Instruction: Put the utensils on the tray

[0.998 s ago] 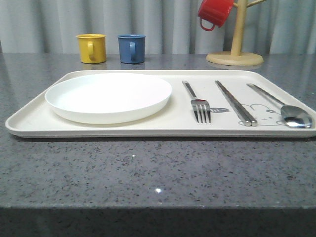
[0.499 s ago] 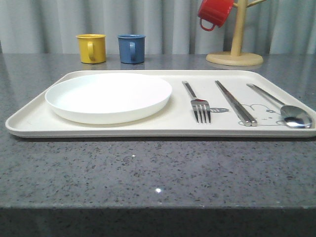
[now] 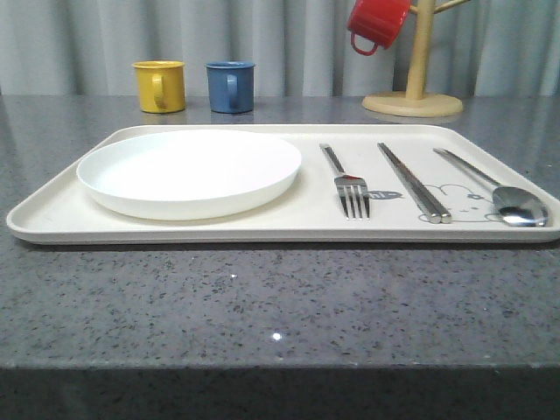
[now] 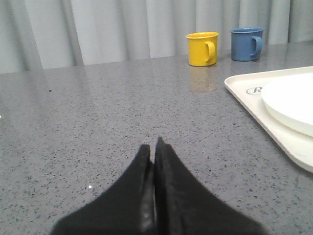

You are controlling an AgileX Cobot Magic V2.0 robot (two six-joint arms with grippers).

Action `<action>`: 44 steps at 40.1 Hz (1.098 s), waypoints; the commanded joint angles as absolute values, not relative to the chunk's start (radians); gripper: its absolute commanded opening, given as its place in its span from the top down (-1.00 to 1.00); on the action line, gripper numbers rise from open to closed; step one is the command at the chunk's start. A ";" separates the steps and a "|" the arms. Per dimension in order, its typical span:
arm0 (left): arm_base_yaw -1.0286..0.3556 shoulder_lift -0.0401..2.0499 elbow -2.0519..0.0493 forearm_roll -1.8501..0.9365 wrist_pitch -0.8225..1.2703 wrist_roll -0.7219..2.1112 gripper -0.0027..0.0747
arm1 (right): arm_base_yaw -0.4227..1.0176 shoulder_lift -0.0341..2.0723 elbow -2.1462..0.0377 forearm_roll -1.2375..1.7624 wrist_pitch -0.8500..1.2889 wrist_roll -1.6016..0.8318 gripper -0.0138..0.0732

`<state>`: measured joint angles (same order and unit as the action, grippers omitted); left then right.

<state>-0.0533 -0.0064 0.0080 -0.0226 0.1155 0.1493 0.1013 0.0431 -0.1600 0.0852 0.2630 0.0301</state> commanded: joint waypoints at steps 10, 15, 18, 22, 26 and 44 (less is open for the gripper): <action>-0.052 -0.028 0.007 -0.034 0.028 0.143 0.98 | -0.028 -0.027 0.026 0.097 0.173 0.022 0.75; -0.052 -0.028 0.007 -0.034 0.029 0.143 0.98 | -0.028 -0.027 0.026 0.097 0.182 0.022 0.75; -0.052 -0.028 0.007 -0.034 0.029 0.143 0.98 | -0.028 -0.027 0.026 0.097 0.182 0.022 0.75; -0.052 -0.028 0.007 -0.034 0.029 0.143 0.98 | -0.028 -0.027 0.026 0.097 0.182 0.022 0.75; -0.052 -0.028 0.007 -0.034 0.029 0.143 0.98 | -0.028 -0.027 0.026 0.097 0.182 0.022 0.75; -0.052 -0.028 0.007 -0.034 0.029 0.143 0.98 | -0.028 -0.027 0.026 0.097 0.182 0.022 0.75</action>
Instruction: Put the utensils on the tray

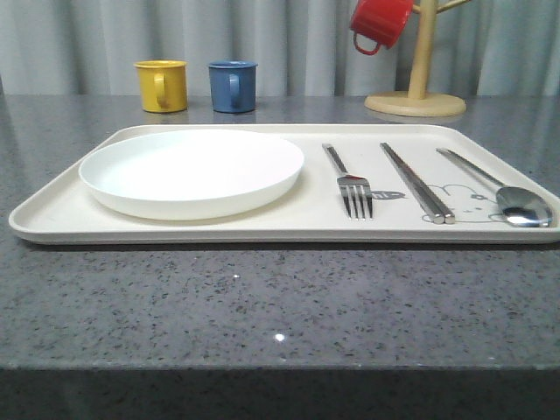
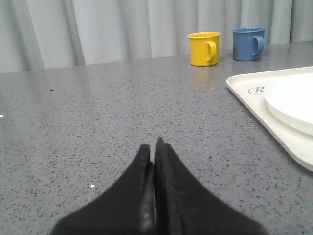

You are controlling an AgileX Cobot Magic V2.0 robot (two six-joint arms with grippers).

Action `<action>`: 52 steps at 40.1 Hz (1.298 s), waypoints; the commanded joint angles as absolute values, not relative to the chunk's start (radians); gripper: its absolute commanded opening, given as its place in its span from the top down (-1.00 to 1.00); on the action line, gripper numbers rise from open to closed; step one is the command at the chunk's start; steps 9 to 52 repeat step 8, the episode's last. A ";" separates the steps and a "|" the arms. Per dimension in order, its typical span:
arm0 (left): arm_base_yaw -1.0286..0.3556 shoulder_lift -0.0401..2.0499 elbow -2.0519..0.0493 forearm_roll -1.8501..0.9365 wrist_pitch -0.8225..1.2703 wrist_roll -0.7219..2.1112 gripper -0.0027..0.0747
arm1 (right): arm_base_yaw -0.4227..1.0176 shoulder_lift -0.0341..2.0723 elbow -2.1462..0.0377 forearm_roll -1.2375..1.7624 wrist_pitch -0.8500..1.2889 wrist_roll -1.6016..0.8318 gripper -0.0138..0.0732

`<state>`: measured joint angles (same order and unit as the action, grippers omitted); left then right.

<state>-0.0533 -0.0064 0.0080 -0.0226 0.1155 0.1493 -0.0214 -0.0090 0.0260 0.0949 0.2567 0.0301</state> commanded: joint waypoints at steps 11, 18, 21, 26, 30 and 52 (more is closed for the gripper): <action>-0.052 -0.028 0.007 -0.034 0.029 0.143 0.98 | -0.028 -0.027 0.026 0.097 0.182 0.022 0.75; -0.052 -0.028 0.007 -0.034 0.029 0.143 0.98 | -0.028 -0.027 0.026 0.097 0.182 0.022 0.75; -0.052 -0.028 0.007 -0.034 0.029 0.143 0.98 | -0.028 -0.027 0.026 0.097 0.182 0.022 0.75; -0.052 -0.028 0.007 -0.034 0.029 0.143 0.98 | -0.028 -0.027 0.026 0.097 0.182 0.022 0.75; -0.052 -0.028 0.007 -0.034 0.029 0.143 0.98 | -0.028 -0.027 0.026 0.097 0.182 0.022 0.75; -0.052 -0.028 0.007 -0.034 0.029 0.143 0.98 | -0.028 -0.027 0.026 0.097 0.182 0.022 0.75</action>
